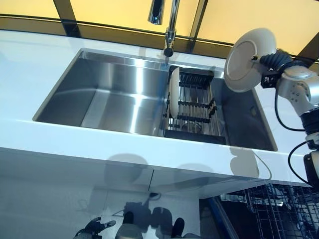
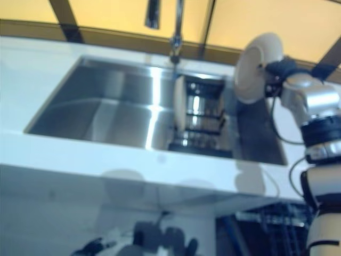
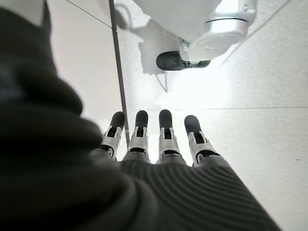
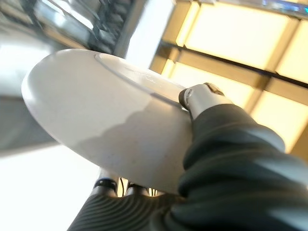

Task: Take plates into dishwasher

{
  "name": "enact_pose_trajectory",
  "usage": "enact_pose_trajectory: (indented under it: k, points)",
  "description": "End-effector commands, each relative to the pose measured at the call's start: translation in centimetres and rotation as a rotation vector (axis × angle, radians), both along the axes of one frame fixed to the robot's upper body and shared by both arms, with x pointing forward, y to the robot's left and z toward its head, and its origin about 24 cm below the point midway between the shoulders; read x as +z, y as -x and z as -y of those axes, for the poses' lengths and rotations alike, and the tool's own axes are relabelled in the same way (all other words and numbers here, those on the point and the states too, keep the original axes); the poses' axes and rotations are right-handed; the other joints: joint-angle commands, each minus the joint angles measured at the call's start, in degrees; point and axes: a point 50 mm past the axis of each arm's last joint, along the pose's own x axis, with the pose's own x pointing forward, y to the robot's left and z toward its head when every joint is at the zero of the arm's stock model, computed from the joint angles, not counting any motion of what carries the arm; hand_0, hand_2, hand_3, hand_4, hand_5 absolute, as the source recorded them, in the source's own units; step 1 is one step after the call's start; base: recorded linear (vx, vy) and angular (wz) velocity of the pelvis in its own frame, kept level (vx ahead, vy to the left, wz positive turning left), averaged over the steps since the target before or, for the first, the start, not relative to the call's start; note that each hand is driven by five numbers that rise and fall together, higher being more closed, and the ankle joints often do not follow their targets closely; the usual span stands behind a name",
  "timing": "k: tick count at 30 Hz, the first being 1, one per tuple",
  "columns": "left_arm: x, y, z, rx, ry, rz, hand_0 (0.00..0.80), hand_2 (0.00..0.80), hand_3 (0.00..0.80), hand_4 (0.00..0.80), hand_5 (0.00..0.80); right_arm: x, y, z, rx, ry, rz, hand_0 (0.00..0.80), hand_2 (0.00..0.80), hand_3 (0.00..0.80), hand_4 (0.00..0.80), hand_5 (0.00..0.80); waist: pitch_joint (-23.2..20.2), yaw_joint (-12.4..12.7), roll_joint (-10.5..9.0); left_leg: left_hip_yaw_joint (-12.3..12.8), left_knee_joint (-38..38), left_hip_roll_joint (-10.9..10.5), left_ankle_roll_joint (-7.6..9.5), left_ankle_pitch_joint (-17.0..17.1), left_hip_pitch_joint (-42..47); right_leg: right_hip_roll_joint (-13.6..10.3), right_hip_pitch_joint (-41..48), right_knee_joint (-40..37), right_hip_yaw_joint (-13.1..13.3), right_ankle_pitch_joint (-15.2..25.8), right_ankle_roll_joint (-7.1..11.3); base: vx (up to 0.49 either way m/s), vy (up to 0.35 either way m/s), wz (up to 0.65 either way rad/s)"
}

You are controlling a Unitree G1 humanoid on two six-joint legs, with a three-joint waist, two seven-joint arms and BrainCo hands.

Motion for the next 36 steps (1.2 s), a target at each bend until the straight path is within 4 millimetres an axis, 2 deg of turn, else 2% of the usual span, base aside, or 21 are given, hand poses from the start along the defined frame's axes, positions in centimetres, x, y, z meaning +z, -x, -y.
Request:
enact_pose_trajectory:
  k: [1,5,16,20,26,33,36]
  points:
    - [0.1,0.5,-1.2,-0.041,-0.053,-0.034,0.0,0.0,0.0,0.0,0.0,6.4,1.8,0.0,-0.016,0.195,0.22,0.8,0.8,0.8,0.8,0.8,-5.3,-1.9,-1.99,3.1,-0.2,0.4,0.68,-1.3,-0.5,-3.1,3.4,-0.1,0.5,-2.8,5.22,-0.046,-0.012,-0.11]
    - [0.1,0.3,-1.2,-0.038,-0.048,-0.034,0.0,0.0,0.0,0.0,0.0,6.9,2.6,0.9,-0.041,0.259,0.227,0.8,0.8,0.8,0.8,0.8,-5.7,-3.3,-1.94,4.0,-0.2,0.3,1.14,-1.7,0.5,-2.8,3.3,-0.1,1.9,-2.5,5.33,-0.034,-0.008,-0.18]
    - [0.2,-0.1,-1.4,-0.09,-0.051,-0.053,0.0,0.0,0.0,0.0,0.0,7.2,5.8,6.1,-0.158,0.479,0.102,0.8,0.8,0.8,0.8,0.8,-6.6,-8.9,-1.99,7.8,0.2,0.5,2.5,-3.4,3.1,-1.0,2.2,0.1,7.8,-2.0,5.26,-0.012,-0.021,-0.28]
    - [0.2,-0.2,-1.3,-0.09,-0.049,-0.053,0.0,0.0,0.0,0.0,0.0,6.3,6.9,7.5,-0.154,0.527,0.032,0.8,0.8,0.8,0.8,0.8,-7.0,-10.5,-1.99,9.0,0.2,0.7,2.69,-3.7,3.4,-0.6,1.5,0.2,9.1,-1.9,5.31,-0.003,-0.017,-0.29]
    - [0.0,0.1,-1.3,-0.086,-0.046,-0.069,0.0,0.0,0.0,0.0,0.0,3.8,9.0,10.1,-0.158,0.561,-0.064,0.8,0.8,0.8,0.8,0.8,-6.9,-13.9,-1.76,11.2,0.2,1.1,3.01,-4.2,3.6,0.1,0.2,0.5,11.1,-1.6,5.29,-0.015,-0.026,-0.26]
    - [0.0,0.0,-1.3,-0.091,-0.046,-0.072,0.0,0.0,0.0,0.0,0.0,1.8,10.2,10.8,-0.099,0.556,-0.149,0.8,0.8,0.8,0.8,0.8,-7.2,-16.5,-1.71,13.0,0.3,1.5,3.03,-4.6,4.1,0.6,-0.7,0.6,13.0,-1.3,5.32,0.01,-0.016,-0.13]
    - [0.0,-0.4,-1.2,-0.101,-0.039,-0.065,0.0,0.0,0.0,0.0,0.0,0.3,10.7,11.0,-0.051,0.56,-0.193,0.8,0.8,0.8,0.8,0.8,-7.3,-17.7,-1.6,13.7,0.3,1.5,3.14,-4.9,4.2,0.8,-1.3,0.6,13.8,-1.1,5.41,0.008,-0.027,-0.21]
